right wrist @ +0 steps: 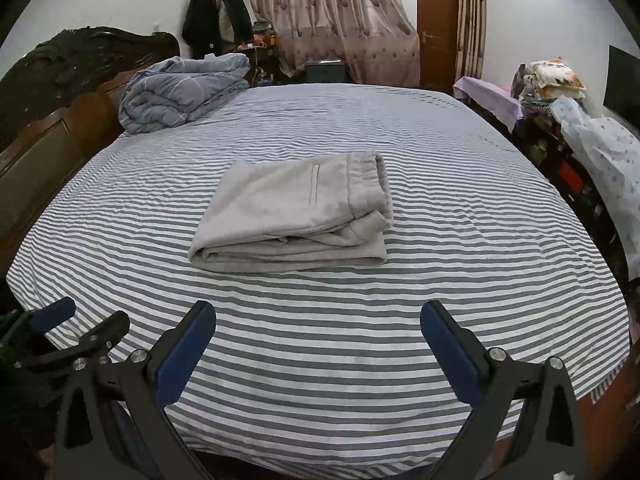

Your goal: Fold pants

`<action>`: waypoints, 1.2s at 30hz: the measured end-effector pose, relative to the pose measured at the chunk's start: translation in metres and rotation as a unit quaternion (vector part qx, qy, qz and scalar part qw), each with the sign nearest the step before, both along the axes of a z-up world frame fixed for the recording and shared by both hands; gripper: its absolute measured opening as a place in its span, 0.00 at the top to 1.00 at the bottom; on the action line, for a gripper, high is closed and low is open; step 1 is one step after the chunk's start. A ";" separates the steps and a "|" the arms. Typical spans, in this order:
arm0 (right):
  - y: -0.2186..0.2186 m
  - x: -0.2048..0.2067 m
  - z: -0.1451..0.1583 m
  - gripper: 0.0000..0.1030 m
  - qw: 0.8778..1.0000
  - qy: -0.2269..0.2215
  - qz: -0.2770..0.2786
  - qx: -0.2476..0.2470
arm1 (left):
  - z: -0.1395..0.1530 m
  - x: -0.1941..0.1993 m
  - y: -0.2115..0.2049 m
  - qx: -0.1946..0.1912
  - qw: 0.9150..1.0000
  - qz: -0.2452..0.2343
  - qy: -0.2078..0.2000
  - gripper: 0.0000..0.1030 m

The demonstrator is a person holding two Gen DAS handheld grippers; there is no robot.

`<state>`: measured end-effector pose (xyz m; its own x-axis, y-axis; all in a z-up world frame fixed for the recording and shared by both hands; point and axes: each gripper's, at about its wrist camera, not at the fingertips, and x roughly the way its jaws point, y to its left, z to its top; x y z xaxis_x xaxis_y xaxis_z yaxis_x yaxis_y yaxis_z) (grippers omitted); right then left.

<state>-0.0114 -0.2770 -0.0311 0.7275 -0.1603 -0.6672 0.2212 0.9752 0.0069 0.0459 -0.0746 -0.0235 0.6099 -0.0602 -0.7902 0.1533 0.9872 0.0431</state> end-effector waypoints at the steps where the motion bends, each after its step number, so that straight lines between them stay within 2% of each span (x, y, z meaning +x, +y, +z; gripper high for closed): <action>1: 0.000 0.000 0.000 0.02 1.000 0.000 0.000 0.000 | 0.000 -0.001 0.000 0.000 1.000 -0.001 0.000 0.31; 36: 0.003 -0.003 -0.003 0.02 1.000 0.006 0.008 0.002 | -0.002 -0.001 0.000 0.005 1.000 -0.004 0.002 0.31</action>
